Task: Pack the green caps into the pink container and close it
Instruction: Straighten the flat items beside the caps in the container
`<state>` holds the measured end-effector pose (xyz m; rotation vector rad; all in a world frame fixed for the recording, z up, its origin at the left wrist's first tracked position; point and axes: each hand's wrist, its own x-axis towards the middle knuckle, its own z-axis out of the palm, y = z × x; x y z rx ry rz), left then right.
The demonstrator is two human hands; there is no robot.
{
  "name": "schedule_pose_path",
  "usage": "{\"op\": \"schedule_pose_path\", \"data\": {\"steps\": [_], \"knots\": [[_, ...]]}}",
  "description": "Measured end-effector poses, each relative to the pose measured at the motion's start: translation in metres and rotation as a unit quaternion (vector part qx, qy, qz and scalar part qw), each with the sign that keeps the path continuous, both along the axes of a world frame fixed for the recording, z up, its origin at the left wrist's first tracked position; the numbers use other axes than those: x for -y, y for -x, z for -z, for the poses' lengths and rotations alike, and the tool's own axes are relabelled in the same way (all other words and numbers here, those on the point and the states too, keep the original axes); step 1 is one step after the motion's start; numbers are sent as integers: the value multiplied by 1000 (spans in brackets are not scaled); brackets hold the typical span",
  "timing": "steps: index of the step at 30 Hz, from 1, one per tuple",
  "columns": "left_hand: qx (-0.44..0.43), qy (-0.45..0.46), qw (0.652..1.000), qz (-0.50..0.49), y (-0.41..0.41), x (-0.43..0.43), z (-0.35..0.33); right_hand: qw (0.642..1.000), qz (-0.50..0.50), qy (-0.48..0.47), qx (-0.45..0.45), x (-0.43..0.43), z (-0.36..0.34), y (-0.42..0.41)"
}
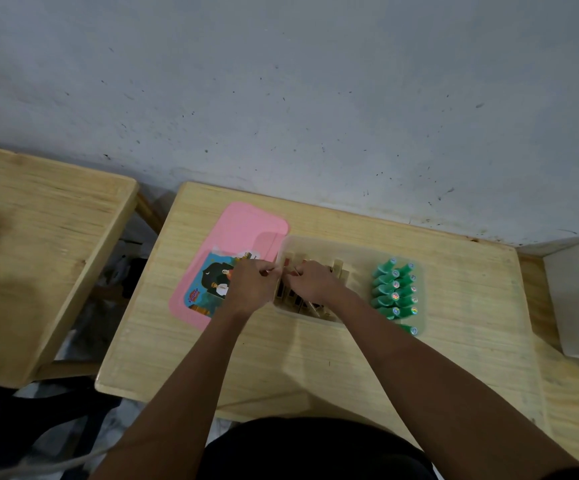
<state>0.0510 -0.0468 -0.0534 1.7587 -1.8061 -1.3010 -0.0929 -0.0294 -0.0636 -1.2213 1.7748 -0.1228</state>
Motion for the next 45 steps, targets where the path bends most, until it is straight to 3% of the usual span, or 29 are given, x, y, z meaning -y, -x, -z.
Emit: {"op": "schedule_pose_path", "data": {"steps": [10,16,31,34,38,42,45], "knots": [[-2,7,1000,-3,1,0,-1,986,133,52,90,5,1,1],[-1,-1,1000,-7,1,0,-2,994,56,97,-12,0,11,-4],[9,11,1000,-9,3,-2,-4,964,204,169,30,-7,26,-19],[13,2,1000,-6,2,-1,-4,970,181,161,36,-8,16,-11],[9,-11,1000,-6,1,-1,-3,964,203,168,-27,-7,9,11],[10,-13,1000,-9,1,0,-3,979,74,115,-152,-7,6,15],[8,-6,1000,-7,2,0,-3,980,43,117,-157,-7,7,11]]}}
